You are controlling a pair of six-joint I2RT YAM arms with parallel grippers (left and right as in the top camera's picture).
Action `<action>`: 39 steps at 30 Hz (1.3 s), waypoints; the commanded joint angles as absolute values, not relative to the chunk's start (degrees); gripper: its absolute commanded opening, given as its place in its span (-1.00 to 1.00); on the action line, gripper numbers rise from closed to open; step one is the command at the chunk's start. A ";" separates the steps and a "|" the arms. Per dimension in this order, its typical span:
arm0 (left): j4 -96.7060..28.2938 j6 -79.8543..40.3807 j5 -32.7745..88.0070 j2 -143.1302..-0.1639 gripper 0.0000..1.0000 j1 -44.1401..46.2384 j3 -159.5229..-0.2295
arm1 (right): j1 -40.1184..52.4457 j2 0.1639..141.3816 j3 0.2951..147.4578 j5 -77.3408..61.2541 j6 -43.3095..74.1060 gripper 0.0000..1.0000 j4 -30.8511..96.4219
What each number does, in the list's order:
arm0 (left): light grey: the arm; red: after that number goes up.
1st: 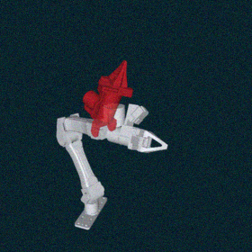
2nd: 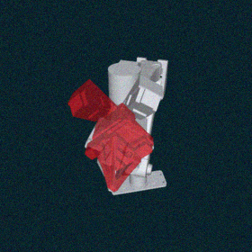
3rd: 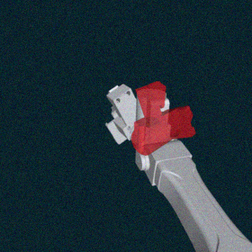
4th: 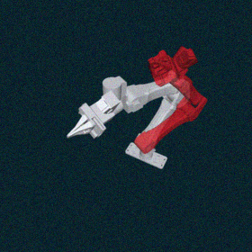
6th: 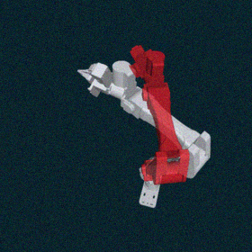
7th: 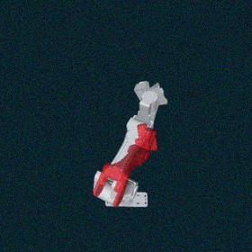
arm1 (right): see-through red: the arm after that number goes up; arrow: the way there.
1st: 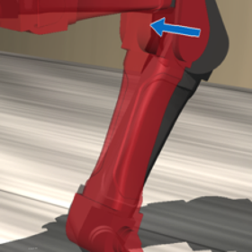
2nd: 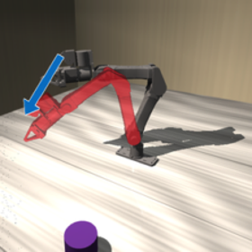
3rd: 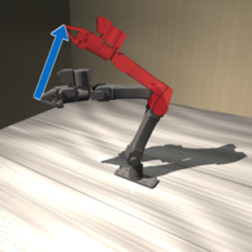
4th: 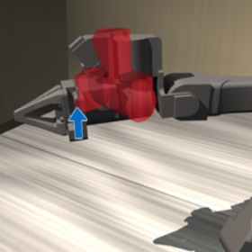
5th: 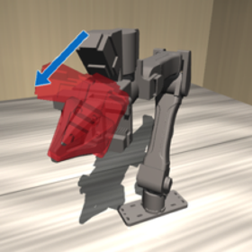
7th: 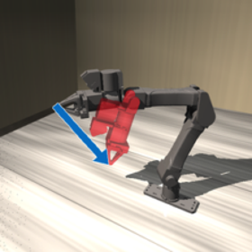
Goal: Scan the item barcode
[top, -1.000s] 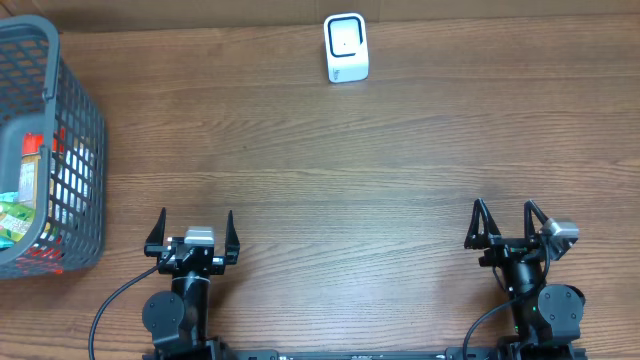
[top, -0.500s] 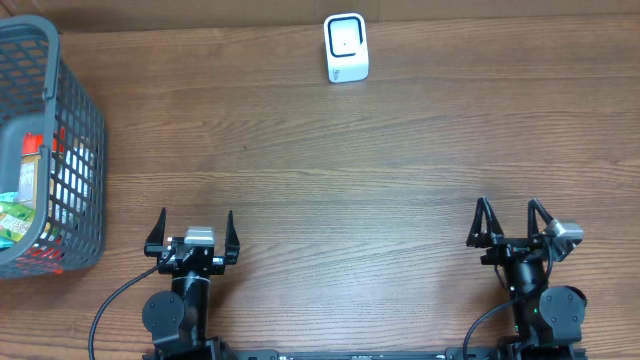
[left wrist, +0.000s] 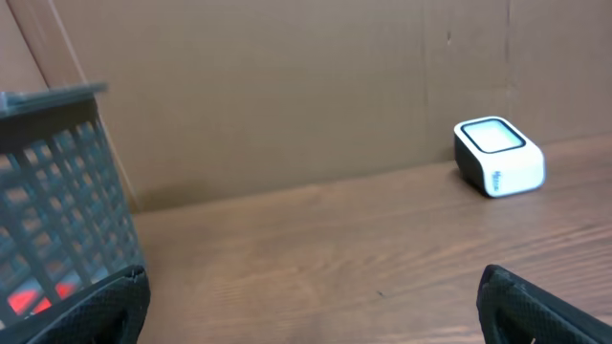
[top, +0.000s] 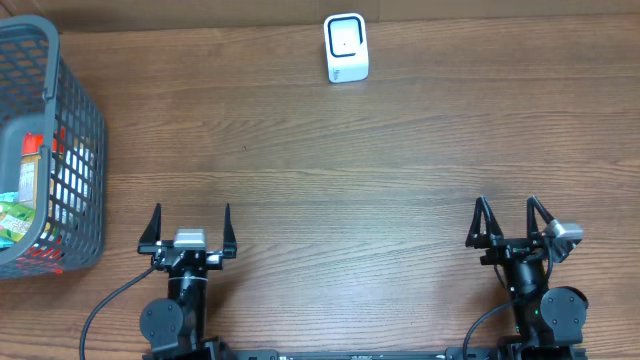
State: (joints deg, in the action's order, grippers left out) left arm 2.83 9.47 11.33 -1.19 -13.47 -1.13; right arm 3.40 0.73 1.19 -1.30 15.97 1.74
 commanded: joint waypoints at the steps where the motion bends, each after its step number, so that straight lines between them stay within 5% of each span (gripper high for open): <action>1: 0.27 4.36 12.12 -3.60 1.00 -13.15 -7.07 | 3.22 0.75 5.48 -2.85 12.01 1.00 1.67; 11: -9.89 6.70 15.38 -34.33 0.99 -13.15 -38.48 | 3.22 20.91 25.63 -1.39 5.65 1.00 2.31; 19: -36.73 10.74 14.98 -60.10 1.00 -13.15 -74.61 | 3.22 41.50 46.09 -4.69 5.45 1.00 12.80; 28: -69.34 10.70 17.12 -84.25 1.00 -13.13 -117.34 | 3.25 64.23 74.72 -8.10 4.01 1.00 39.42; 39: -75.75 8.08 24.40 -88.49 0.99 -13.10 -125.62 | 3.29 71.61 81.56 -14.46 7.40 1.00 46.09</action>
State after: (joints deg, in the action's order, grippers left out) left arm -74.28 9.19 18.65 -88.09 -13.47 -124.49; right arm 3.40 71.61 79.94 -11.31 6.31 45.98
